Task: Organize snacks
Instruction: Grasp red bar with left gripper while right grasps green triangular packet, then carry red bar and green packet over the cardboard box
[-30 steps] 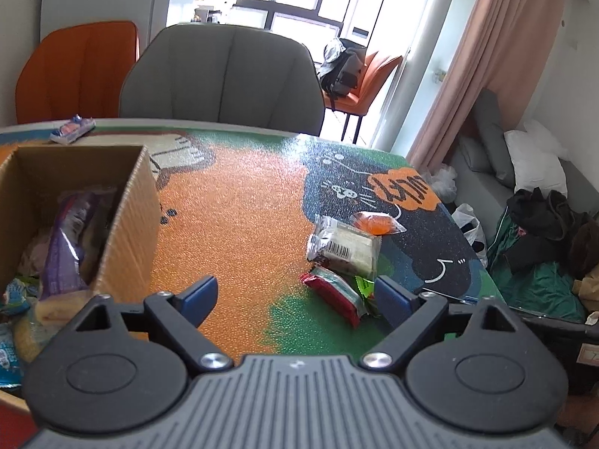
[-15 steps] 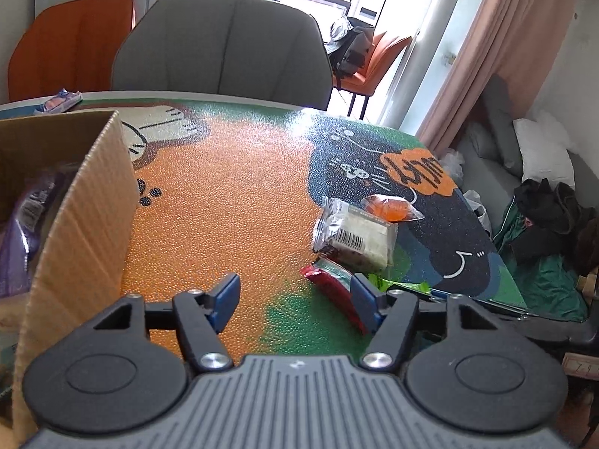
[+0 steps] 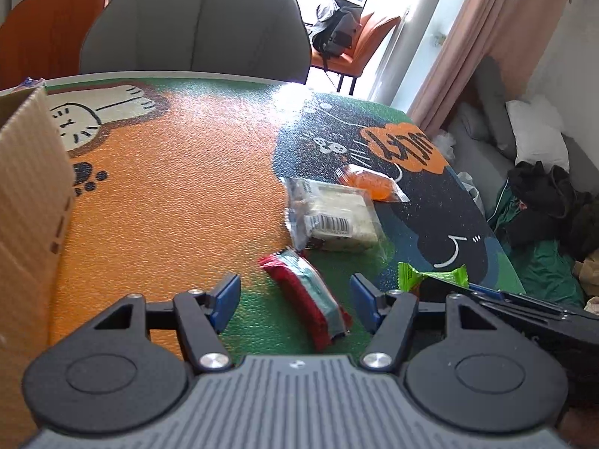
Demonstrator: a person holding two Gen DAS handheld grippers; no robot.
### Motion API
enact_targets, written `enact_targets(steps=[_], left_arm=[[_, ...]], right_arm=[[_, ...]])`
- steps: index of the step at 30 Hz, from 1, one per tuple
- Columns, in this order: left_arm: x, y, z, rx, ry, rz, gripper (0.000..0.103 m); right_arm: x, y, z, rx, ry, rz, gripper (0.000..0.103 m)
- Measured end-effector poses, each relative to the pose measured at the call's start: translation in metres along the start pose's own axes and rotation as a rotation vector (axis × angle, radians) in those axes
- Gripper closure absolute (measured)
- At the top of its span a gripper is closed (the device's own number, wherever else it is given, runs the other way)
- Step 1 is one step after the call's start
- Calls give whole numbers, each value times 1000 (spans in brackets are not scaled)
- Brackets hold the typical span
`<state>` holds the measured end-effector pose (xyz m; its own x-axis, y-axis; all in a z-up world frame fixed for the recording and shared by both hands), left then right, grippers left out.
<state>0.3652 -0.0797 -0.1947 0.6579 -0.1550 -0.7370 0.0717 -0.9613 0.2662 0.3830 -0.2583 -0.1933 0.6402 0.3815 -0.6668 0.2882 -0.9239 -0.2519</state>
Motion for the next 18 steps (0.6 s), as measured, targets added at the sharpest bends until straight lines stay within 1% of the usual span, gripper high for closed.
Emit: enact_targets(steps=[2,3,6,9,10,11,13,15,17,18], left_arm=[[6,4,2,17,3,-12,45],[6,5,2,26,17,-24,46],[7,6,2,40,28,-45,53],[7,4,3,60,28,-72,66],[6,3,3,61,25,-79,76],[5,0,3,57,19,-75,83],[3,-4,4,37,12,-51,84],[0,-7,5,32,11,-43,84],[-4,-10,7,18,7,-36,85],[-6,-10,7,12,7,-30,85]], right_arm=[[0,2,1,5,-4,8,72],[1,3,1,8,-6,7,71],[3,5,1,16,-4,0,67],[6,5,1,21,-3,3,64],[7,5,1,22,-4,2,64],[8,4,1,21,-3,2,64],[8,3,2,15,4,6,62],[8,1,2,2,10,15,62],[7,1,2,-7,7,27,70],[6,0,2,0,2,15,72]])
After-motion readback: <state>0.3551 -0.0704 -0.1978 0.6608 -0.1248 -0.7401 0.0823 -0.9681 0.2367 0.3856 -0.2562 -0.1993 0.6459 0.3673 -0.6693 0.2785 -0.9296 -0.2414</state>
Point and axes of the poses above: each gripper's, at about its wrist camera, not at the fingertips, and x roughly the way its jaws point, y to its right, z to its underside, the point moved 7 cm from there along x, roughly the way its jaws point, and after that the axes turned 3 degrees about -x, right-handed, at the moved point
